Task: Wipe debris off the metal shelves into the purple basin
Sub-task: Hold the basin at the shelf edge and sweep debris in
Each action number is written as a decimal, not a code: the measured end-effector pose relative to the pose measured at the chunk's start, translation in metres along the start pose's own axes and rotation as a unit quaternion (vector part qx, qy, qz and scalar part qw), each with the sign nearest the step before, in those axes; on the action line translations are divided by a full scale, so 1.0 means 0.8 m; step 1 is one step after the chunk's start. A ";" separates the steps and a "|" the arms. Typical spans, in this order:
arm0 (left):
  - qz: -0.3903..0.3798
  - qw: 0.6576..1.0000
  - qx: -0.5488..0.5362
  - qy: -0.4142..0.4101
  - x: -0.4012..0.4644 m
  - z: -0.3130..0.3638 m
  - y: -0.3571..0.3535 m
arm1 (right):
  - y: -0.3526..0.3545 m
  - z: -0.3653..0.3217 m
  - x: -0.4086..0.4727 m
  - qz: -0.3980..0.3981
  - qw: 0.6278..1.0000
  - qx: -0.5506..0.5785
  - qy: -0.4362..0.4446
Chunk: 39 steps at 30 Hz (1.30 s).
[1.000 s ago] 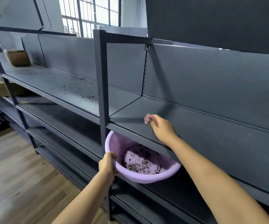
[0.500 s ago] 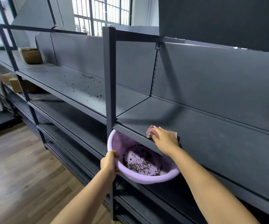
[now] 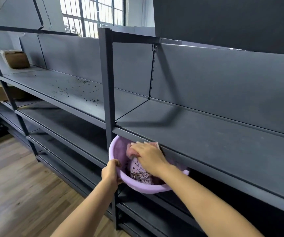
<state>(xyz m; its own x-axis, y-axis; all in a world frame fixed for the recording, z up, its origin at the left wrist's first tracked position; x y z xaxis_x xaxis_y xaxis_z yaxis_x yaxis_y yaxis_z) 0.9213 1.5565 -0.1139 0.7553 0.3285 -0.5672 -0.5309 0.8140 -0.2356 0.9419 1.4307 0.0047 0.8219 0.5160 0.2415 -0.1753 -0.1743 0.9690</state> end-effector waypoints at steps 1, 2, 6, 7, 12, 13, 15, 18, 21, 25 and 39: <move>0.000 1.000 0.000 0.000 -0.002 -0.002 0.000 | 0.016 0.012 0.001 0.018 1.000 0.002 -0.015; 0.000 1.000 -0.002 0.001 -0.003 -0.003 -0.001 | 0.030 0.026 0.002 0.033 0.999 -0.001 -0.032; -0.005 1.000 -0.015 0.008 -0.009 -0.008 -0.004 | 0.054 0.088 -0.005 0.055 0.992 -0.033 -0.108; -0.007 1.000 -0.014 0.009 -0.009 -0.009 -0.005 | 0.049 0.099 -0.011 0.043 0.990 -0.025 -0.129; -0.017 1.000 -0.011 0.011 -0.005 -0.013 -0.012 | 0.012 0.113 -0.028 -0.008 0.986 -0.024 -0.166; -0.015 1.000 -0.011 0.013 -0.005 -0.015 -0.012 | 0.013 0.114 -0.027 -0.001 0.986 -0.021 -0.168; -0.012 1.000 -0.008 0.013 -0.004 -0.018 -0.012 | 0.013 0.116 -0.025 0.000 0.985 -0.014 -0.170; -0.007 1.000 -0.008 0.013 -0.004 -0.023 -0.013 | 0.010 0.117 -0.027 -0.002 0.986 -0.022 -0.165; 0.008 1.000 -0.011 0.017 -0.007 -0.029 -0.010 | 0.008 0.115 -0.027 0.006 0.987 -0.029 -0.157; 0.028 0.999 -0.014 0.025 -0.013 -0.040 -0.001 | 0.010 0.111 -0.029 0.030 0.988 -0.049 -0.143; 0.008 1.000 -0.024 0.006 -0.089 -0.041 0.097 | 0.004 -0.031 -0.092 -0.043 0.994 0.020 -0.095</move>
<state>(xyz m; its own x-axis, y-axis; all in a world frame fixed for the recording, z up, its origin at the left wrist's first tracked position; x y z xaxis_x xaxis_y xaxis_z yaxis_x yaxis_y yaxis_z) 0.8135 1.5801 -0.1178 0.7420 0.3361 -0.5800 -0.5617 0.7840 -0.2642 0.8675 1.4133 -0.0086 0.9208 0.3639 0.1406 -0.0820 -0.1718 0.9817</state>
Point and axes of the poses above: each hand's wrist, its own x-axis towards the middle knuckle, its own y-axis out of the back of the hand, z = x × y, the point moved 9 cm from there along x, towards the middle knuckle, and after that the axes turned 6 degrees about -x, right-handed, at the moved point
